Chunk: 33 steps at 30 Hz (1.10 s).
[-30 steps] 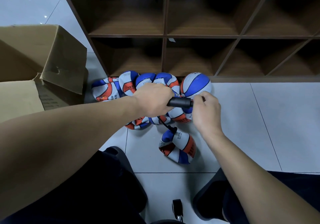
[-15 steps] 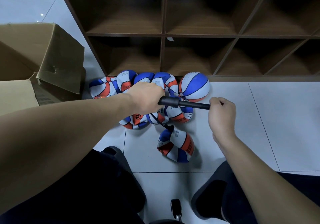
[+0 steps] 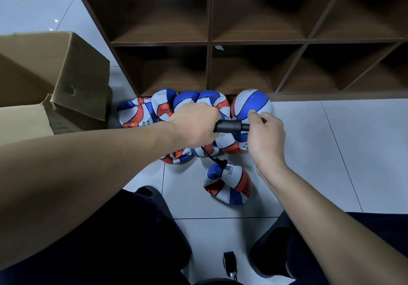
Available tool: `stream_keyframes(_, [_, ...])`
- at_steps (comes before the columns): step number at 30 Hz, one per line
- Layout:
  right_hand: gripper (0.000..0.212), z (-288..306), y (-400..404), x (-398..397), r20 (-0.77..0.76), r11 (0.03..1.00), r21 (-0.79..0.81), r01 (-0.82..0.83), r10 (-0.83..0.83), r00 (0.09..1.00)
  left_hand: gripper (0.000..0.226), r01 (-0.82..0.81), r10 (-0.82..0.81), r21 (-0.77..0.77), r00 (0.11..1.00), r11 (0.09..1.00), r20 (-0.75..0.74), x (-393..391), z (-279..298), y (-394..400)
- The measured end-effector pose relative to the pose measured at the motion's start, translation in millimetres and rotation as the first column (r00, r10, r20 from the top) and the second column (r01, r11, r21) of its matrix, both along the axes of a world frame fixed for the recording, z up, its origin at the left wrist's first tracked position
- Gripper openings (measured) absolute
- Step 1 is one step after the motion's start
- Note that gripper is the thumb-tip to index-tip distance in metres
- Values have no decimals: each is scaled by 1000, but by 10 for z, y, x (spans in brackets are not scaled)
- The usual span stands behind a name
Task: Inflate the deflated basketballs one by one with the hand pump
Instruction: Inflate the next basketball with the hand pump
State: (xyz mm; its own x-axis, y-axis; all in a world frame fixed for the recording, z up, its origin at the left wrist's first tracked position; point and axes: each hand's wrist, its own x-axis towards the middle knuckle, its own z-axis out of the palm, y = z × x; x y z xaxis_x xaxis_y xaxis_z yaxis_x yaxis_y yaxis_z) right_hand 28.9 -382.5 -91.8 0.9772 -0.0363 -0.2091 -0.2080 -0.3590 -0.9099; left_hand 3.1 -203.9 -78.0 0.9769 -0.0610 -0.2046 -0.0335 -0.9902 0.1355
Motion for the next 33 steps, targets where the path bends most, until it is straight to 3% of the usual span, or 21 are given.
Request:
stream_keyframes(14, [40,-49,-48,4,22,993,-63,-102,104,994,11,58,-58,-9,998,998,33,25,-72,-56])
stream_keyframes(24, [34,-56,-571,340,-99,998,-36,59,-62,993,29,-4,5,13,998,1000,-56,-29,-157,265])
stream_keyframes(29, [42,-96,-452,206,-71,996,-49,71,-74,995,25,-5,6,14,998,1000,-67,-31,-121,168])
stream_keyframes(33, [32,-115,-256,91,-29,996,-80,43,-46,999,23,-9,9,5,997,1000,-75,-60,-53,65])
